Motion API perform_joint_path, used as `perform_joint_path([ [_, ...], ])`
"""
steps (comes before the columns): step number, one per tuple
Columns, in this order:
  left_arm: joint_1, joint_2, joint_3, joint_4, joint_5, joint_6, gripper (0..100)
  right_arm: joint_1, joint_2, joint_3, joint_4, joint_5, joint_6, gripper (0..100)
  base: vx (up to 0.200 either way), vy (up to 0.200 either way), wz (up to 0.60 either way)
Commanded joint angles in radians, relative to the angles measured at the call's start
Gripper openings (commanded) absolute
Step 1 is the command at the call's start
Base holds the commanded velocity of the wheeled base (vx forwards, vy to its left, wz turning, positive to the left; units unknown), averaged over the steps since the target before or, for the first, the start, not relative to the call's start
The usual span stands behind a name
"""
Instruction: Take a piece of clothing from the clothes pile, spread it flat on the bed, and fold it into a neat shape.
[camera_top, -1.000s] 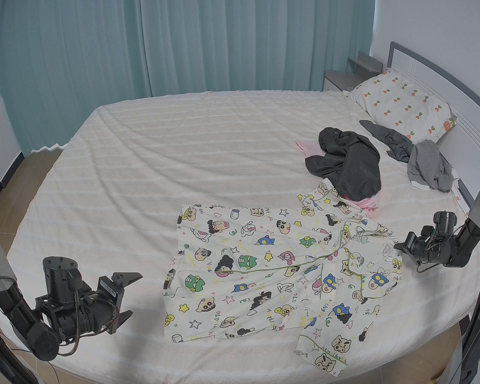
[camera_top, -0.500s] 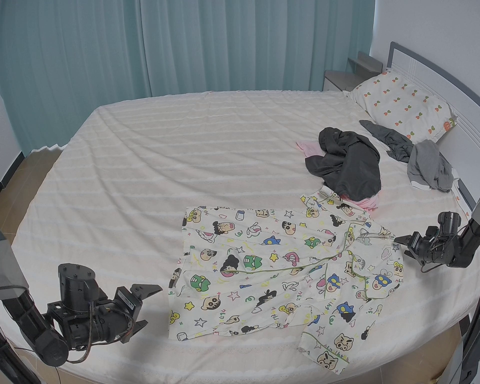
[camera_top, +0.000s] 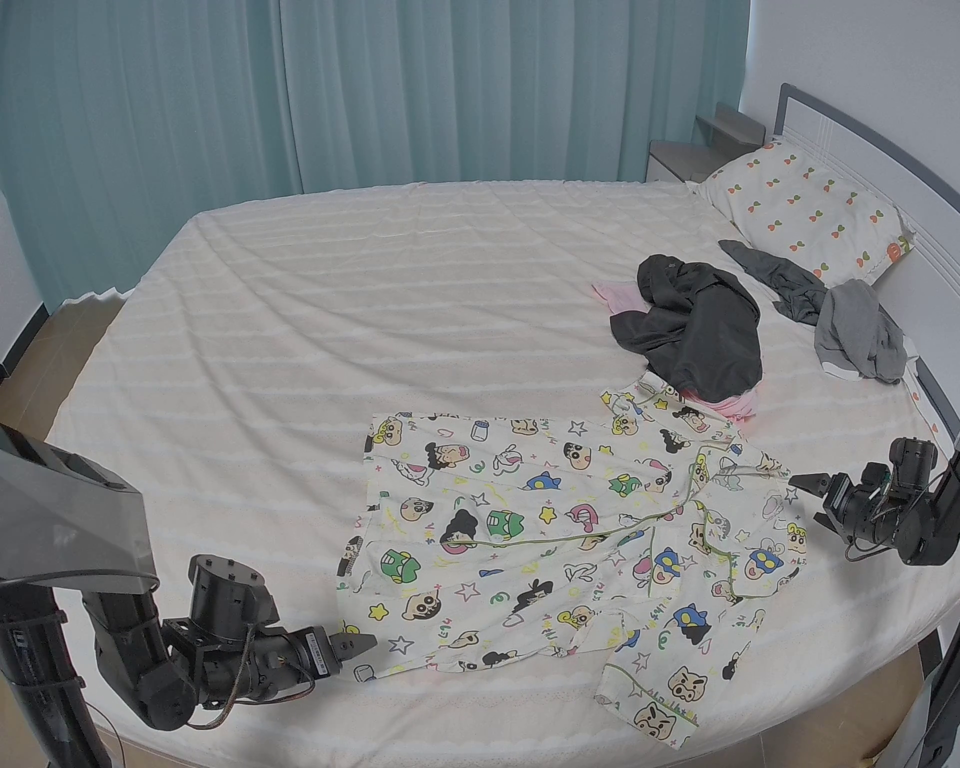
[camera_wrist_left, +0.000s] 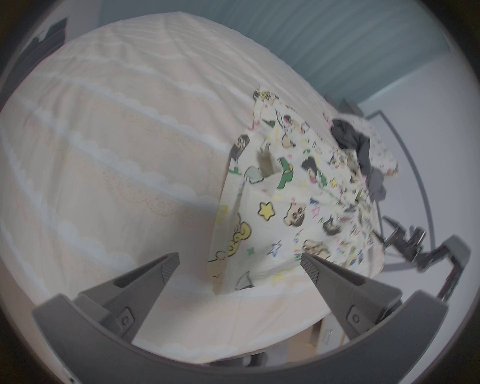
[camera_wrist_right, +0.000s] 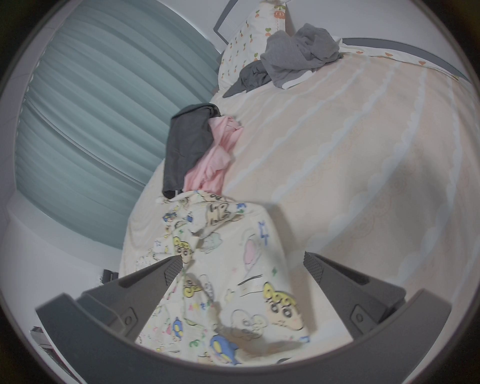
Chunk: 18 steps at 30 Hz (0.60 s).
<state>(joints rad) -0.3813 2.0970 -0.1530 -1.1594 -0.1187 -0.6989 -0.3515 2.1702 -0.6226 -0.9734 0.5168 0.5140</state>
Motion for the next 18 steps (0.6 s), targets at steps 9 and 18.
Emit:
perform_joint_path([
  [9, -0.021, 0.153, -0.152, 0.07, 0.004, 0.055, 100, 0.051, -0.032, 0.155, -0.172, 0.025, 0.064, 100, 0.0, 0.0, 0.0],
  [18, -0.039, 0.155, -0.175, 0.078, 0.01, 0.044, 0, 0.051, -0.029, 0.17, -0.191, 0.025, 0.064, 100, 0.0, 0.0, 0.0],
])
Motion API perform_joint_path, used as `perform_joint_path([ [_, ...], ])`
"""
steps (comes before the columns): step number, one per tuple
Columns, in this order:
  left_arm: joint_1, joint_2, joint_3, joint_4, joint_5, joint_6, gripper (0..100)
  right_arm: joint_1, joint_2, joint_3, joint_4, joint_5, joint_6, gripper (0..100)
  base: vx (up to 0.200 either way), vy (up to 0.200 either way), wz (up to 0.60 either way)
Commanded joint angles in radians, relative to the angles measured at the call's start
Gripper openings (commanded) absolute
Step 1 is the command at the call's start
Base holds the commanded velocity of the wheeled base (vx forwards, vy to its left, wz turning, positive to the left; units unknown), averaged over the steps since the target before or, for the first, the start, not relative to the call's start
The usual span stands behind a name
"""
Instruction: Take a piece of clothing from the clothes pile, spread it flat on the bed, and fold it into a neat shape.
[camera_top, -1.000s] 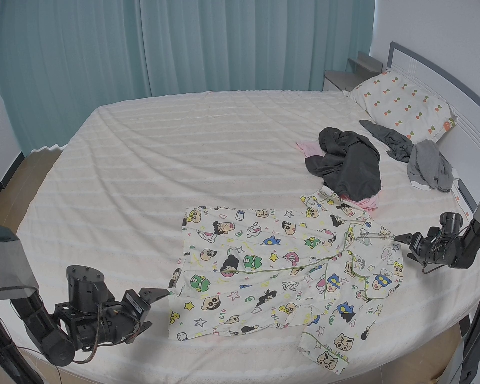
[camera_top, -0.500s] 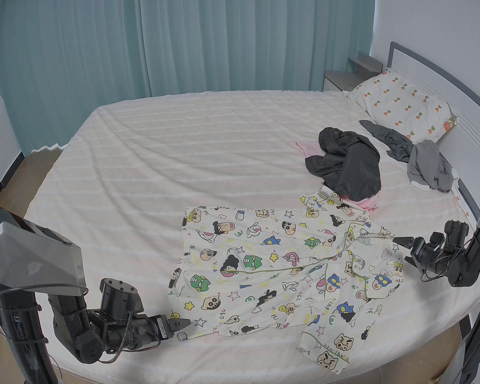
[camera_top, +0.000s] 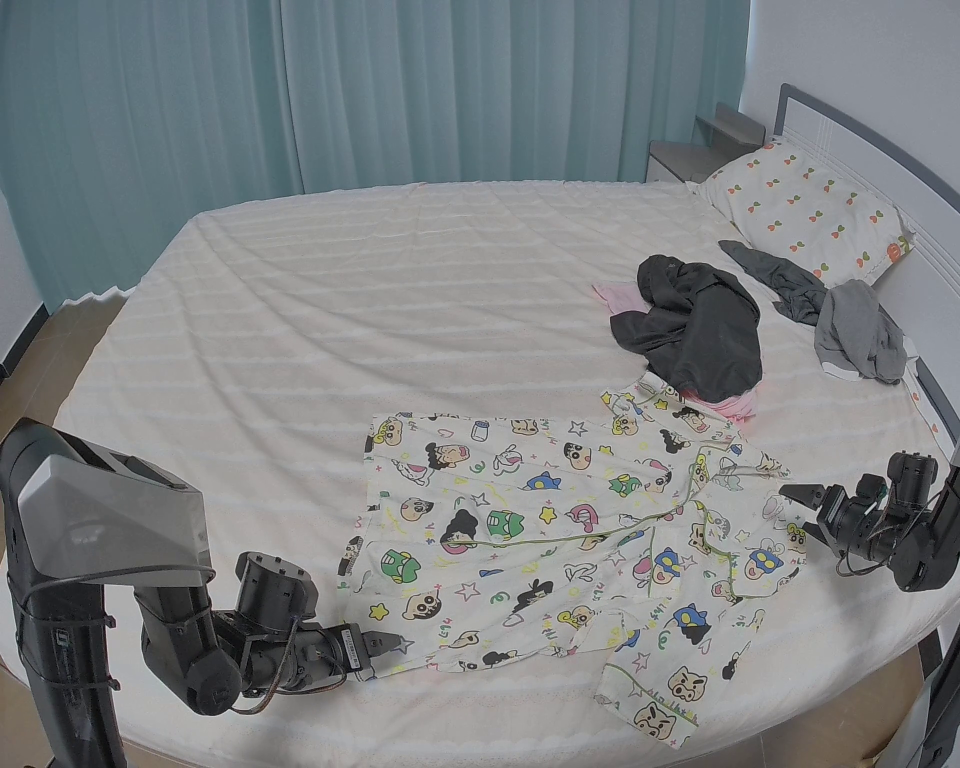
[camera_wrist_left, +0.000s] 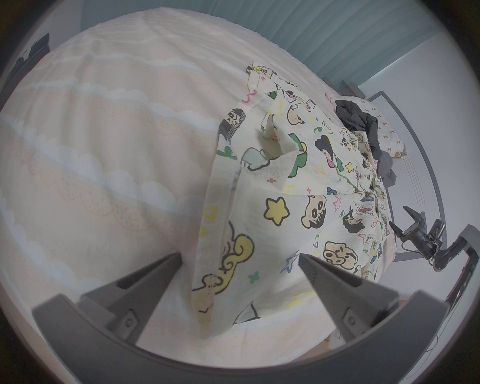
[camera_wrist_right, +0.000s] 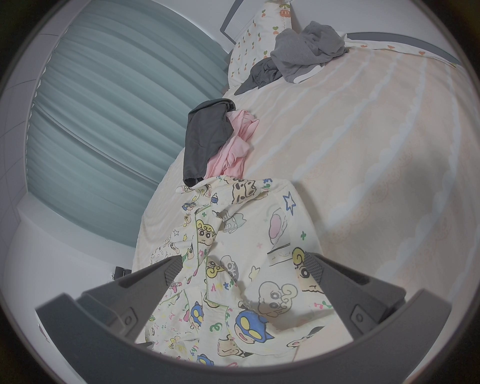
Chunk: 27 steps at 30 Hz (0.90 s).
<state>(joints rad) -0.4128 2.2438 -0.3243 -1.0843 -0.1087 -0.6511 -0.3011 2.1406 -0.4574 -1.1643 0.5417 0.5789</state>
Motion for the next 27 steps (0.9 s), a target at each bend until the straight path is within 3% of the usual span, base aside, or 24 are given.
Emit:
perform_joint_path([
  [1, -0.008, 0.008, -0.004, 0.004, 0.004, -0.005, 0, 0.0, 0.001, 0.005, 0.0, 0.0, -0.001, 100, 0.0, 0.0, 0.0],
  [10, -0.008, -0.009, 0.067, 0.017, 0.061, -0.005, 0, 0.0, -0.002, 0.02, 0.0, 0.001, -0.001, 100, 0.0, 0.0, 0.0],
  [27, 0.019, -0.136, 0.274, 0.015, 0.057, -0.002, 0, 0.0, -0.048, 0.098, -0.012, 0.063, -0.011, 100, 0.0, 0.0, 0.0],
])
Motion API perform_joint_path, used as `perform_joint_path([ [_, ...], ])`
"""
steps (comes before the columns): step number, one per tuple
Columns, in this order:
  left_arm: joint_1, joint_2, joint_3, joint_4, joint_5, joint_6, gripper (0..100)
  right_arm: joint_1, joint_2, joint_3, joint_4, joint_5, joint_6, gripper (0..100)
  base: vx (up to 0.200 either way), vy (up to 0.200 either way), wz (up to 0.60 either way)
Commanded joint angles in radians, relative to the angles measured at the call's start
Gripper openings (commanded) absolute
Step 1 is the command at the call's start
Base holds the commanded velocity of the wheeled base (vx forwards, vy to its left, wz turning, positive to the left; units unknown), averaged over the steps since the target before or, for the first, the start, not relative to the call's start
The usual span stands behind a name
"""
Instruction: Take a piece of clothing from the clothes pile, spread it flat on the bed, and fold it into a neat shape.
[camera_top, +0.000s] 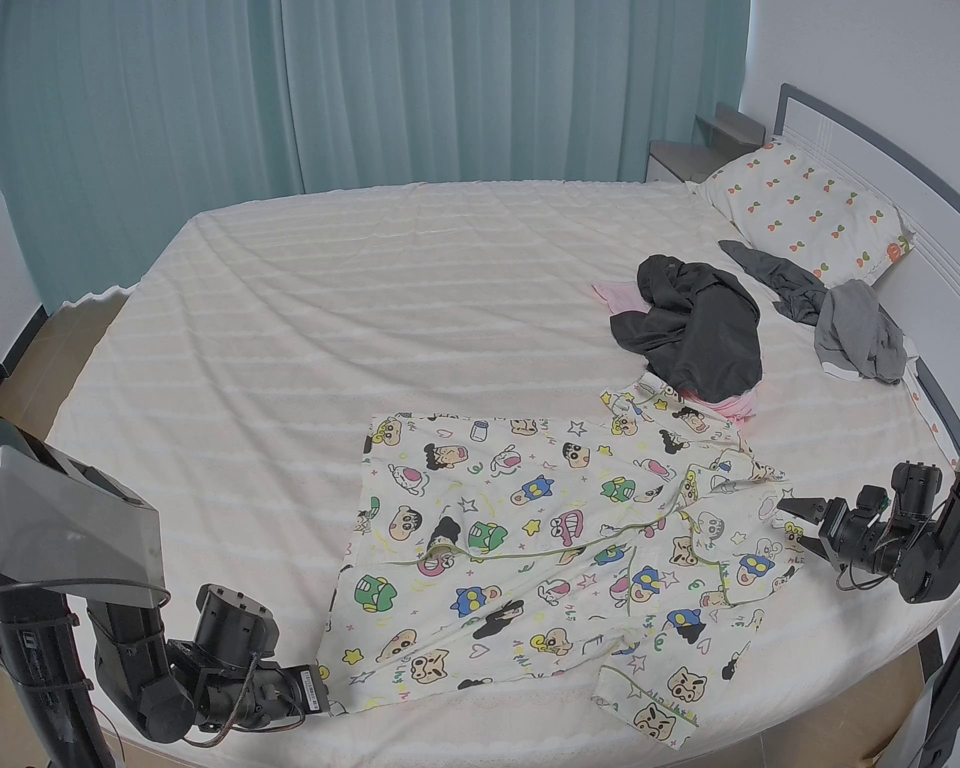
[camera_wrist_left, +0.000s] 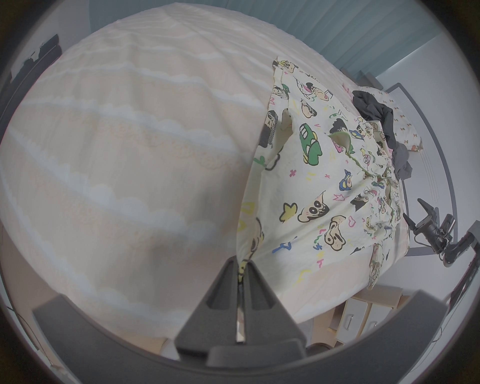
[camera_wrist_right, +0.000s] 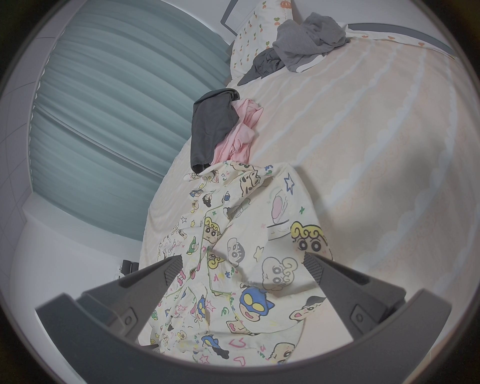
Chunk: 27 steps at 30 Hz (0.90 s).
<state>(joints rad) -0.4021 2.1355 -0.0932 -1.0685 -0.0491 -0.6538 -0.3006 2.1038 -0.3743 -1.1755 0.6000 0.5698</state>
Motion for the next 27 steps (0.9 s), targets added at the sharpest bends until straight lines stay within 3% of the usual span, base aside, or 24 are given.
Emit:
perform_joint_path([
  [1, 0.008, -0.026, 0.053, -0.001, -0.005, -0.001, 0, 0.0, -0.011, 0.017, 0.001, 0.004, -0.004, 100, 0.0, 0.0, 0.0],
  [13, 0.016, -0.023, 0.078, -0.008, -0.029, -0.007, 0, 0.0, -0.028, 0.038, 0.001, 0.004, -0.008, 100, 0.0, 0.0, 0.0],
  [14, 0.016, -0.022, 0.076, -0.008, -0.037, -0.009, 100, 0.0, -0.028, 0.041, 0.001, 0.004, -0.007, 100, 0.0, 0.0, 0.0],
  [25, 0.049, -0.083, 0.079, -0.07, -0.043, -0.095, 100, 0.02, -0.036, 0.069, 0.001, 0.004, -0.008, 100, 0.0, 0.0, 0.0],
  [27, 0.052, -0.144, 0.084, -0.079, -0.041, -0.152, 100, 0.035, -0.039, 0.083, 0.001, 0.004, -0.011, 100, 0.0, 0.0, 0.0],
])
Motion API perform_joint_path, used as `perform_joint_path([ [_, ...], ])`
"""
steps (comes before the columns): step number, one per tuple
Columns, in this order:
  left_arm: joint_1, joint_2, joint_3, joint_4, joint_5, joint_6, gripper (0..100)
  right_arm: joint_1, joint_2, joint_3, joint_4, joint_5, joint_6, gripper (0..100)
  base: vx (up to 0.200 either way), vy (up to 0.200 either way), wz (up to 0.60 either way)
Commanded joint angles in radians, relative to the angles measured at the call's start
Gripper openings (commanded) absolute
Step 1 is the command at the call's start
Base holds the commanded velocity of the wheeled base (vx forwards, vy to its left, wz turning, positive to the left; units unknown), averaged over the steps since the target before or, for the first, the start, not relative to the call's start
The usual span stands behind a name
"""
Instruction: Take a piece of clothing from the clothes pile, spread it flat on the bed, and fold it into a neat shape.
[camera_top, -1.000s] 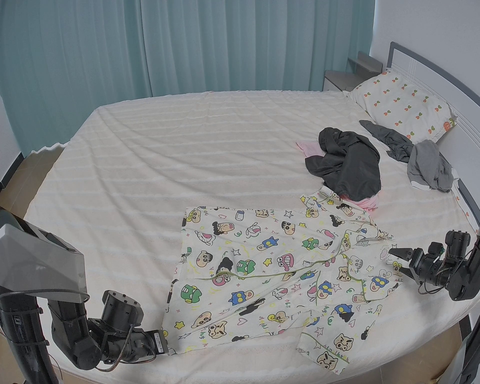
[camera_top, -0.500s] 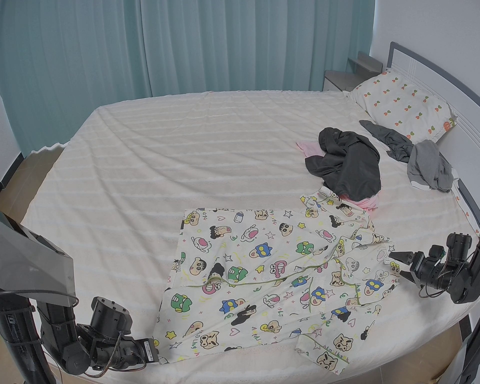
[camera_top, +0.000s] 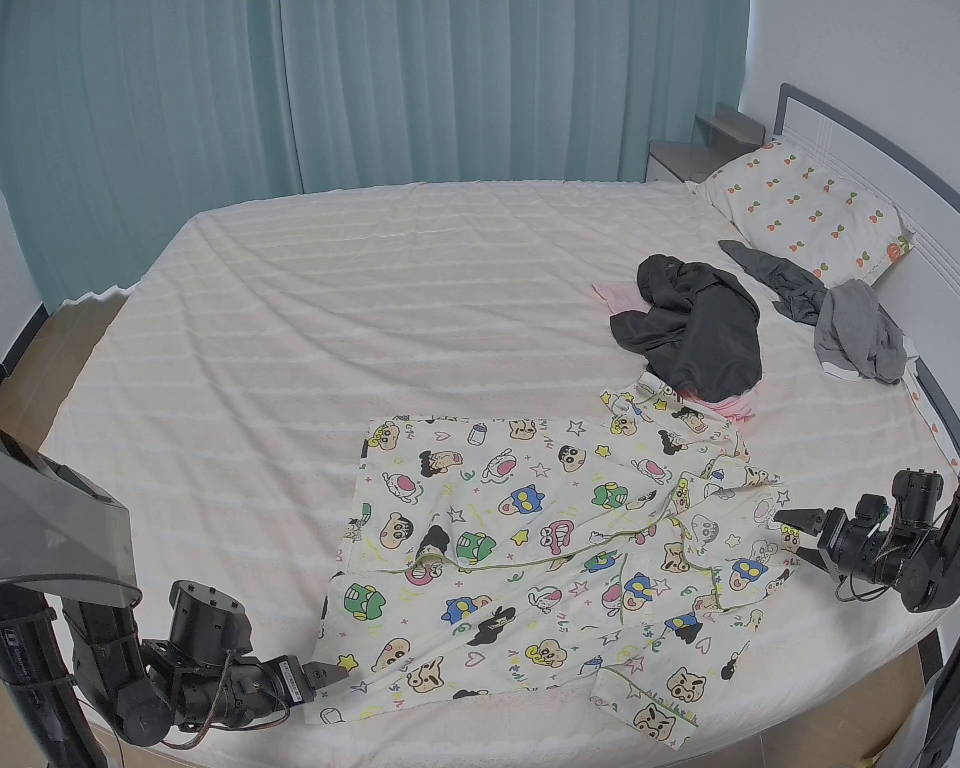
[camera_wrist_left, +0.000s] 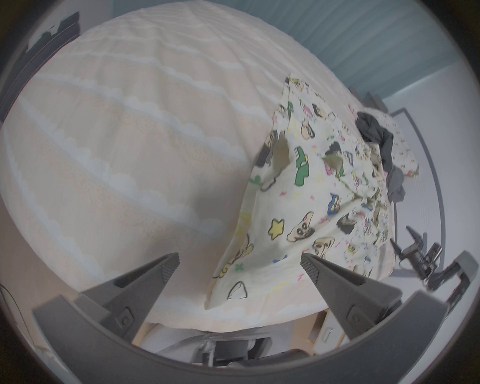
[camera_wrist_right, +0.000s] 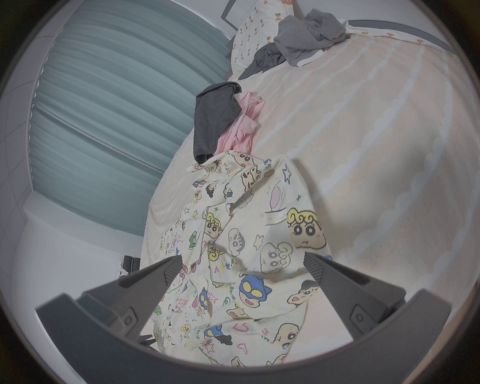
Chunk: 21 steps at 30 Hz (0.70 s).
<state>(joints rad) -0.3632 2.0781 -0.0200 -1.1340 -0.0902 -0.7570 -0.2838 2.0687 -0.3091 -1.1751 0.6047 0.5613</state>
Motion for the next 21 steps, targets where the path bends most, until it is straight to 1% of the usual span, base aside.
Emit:
perform_joint_path([
  [1, 0.012, -0.11, 0.011, -0.013, 0.0, -0.059, 100, 0.025, -0.004, 0.022, 0.0, 0.0, -0.008, 100, 0.0, 0.0, 0.0],
  [3, 0.012, -0.142, 0.011, -0.012, 0.0, -0.064, 100, 0.034, -0.004, 0.03, -0.001, -0.002, -0.018, 100, 0.0, 0.0, 0.0],
  [5, 0.009, -0.174, 0.011, -0.01, 0.0, -0.064, 100, 0.04, -0.006, 0.045, -0.003, 0.0, -0.049, 100, 0.0, 0.0, 0.0],
  [10, 0.004, -0.176, 0.012, -0.01, 0.009, -0.065, 100, 0.043, -0.012, 0.064, -0.005, 0.001, -0.057, 100, 0.0, 0.0, 0.0],
  [14, -0.002, -0.174, 0.012, -0.007, 0.01, -0.087, 100, 0.051, -0.015, 0.07, -0.009, 0.001, -0.057, 100, -0.2, 0.0, 0.0],
  [16, -0.033, -0.168, 0.012, -0.006, 0.015, -0.107, 100, 0.054, -0.013, 0.081, -0.026, 0.0, -0.058, 100, -0.2, 0.0, 0.0],
  [21, -0.053, -0.162, 0.012, -0.007, 0.015, -0.113, 100, 0.063, -0.01, 0.09, -0.038, 0.0, -0.057, 100, -0.2, 0.0, 0.0],
])
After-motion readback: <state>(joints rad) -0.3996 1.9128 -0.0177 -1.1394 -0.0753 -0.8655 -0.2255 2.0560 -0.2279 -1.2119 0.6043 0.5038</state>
